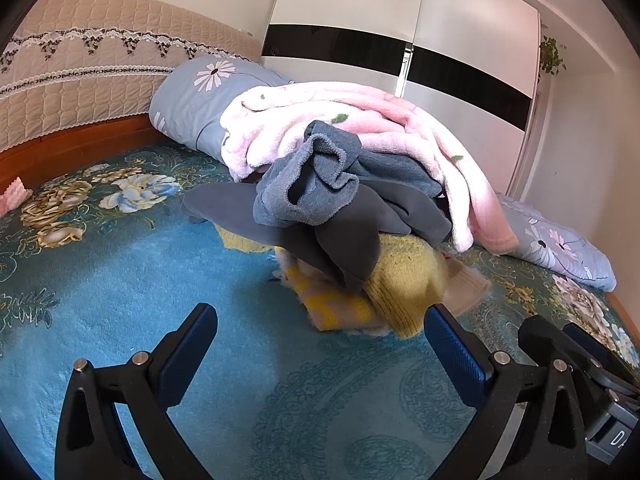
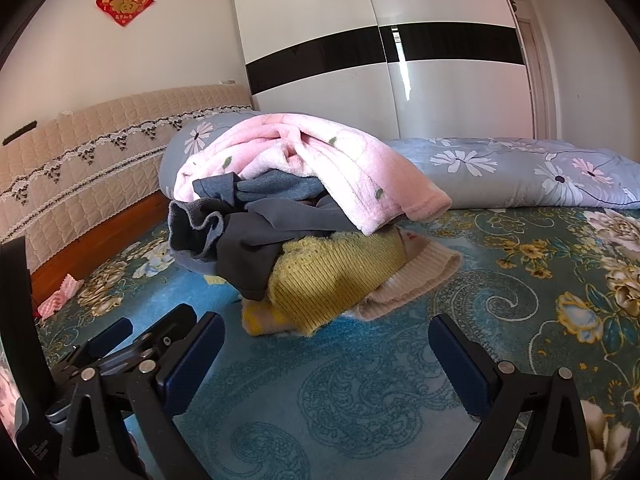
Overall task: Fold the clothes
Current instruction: 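Reach both grippers toward the pink fleece garment on the clothes pile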
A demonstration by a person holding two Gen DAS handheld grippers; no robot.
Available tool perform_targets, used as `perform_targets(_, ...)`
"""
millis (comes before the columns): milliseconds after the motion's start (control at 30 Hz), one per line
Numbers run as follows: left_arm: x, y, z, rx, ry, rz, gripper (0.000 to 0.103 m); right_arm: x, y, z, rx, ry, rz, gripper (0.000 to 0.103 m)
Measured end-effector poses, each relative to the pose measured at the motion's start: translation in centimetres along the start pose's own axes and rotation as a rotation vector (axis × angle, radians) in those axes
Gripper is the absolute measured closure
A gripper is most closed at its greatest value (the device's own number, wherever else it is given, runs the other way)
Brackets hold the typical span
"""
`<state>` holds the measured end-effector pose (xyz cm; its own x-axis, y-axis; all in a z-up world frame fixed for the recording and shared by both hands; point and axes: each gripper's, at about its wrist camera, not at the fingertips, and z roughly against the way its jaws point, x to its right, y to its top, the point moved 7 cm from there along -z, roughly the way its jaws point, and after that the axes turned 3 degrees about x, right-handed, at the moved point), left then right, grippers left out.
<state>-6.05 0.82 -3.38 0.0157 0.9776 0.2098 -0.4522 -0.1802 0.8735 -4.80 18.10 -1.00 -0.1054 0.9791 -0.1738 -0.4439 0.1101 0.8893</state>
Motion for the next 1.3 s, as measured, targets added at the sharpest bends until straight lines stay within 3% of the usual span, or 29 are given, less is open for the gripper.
perform_targets(333, -0.2, -0.1, 0.1, -0.007, 0.005, -0.017, 0.0, 0.0, -0.1, -0.1, -0.006, 0.01, -0.006, 0.0)
perform_targets(633, -0.3, -1.1, -0.5, -0.071, -0.015, -0.017, 0.0, -0.1, -0.8, -0.5, -0.026, 0.01, 0.001, 0.0)
perform_targets(900, -0.1, -0.6, -0.6, -0.099, -0.104, -0.023, 0.0, 0.1, -1.1, -0.4, -0.021, -0.008, 0.001, 0.0)
perform_targets(1000, -1.3, 0.3, -0.2, -0.08, -0.089, -0.017, 0.0, -0.2, -0.7, 0.2, -0.005, -0.012, 0.017, 0.0)
perform_targets(1133, -4.5, 1.5, 0.1, -0.054, -0.037, 0.025, 0.0, -0.6, 1.3, 0.3, 0.026, -0.05, 0.068, 0.0)
perform_targets(1300, -7.7, 2.2, 0.2, -0.032, -0.025, 0.119, 0.0, -2.7, 7.5, -3.6, -0.036, -0.081, 0.19, 0.0)
